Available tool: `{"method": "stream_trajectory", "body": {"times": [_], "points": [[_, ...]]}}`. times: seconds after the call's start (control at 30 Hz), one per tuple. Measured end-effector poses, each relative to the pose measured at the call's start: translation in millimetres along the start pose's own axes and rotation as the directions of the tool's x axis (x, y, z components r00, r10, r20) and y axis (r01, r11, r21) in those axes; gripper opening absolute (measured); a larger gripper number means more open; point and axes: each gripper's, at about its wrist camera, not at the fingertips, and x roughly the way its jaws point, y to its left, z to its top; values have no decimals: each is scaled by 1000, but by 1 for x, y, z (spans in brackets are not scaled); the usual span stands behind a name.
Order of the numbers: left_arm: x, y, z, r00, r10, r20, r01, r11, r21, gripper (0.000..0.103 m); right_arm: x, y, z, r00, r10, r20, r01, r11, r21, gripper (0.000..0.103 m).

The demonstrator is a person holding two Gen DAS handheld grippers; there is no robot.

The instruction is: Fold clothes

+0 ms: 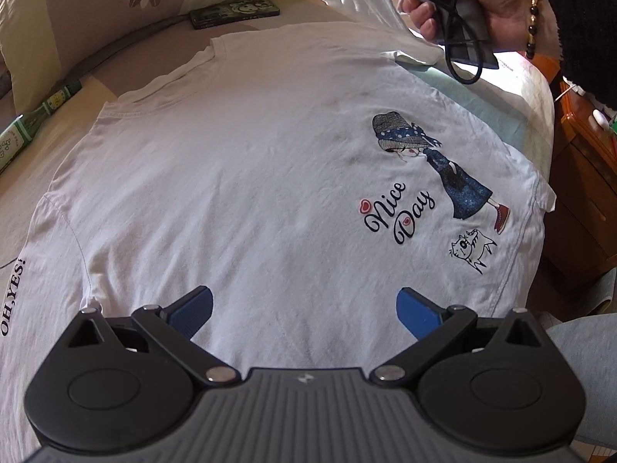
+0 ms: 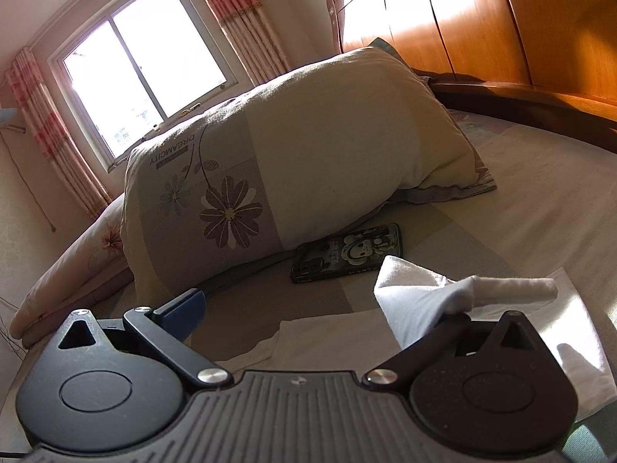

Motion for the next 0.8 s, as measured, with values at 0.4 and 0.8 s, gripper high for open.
{"method": "stream_trajectory", "body": {"times": [0.4,0.8], "points": [[-6,15,-29,1000,-2,-27,1,1000,-22,101,27,64,-18,993,98,-68,-102,993,-59,103],[-13,29,-53,1000,1,-28,-3,997,-71,101,42,109,-43,980,144,-139,-157,983,-90,103]]}}
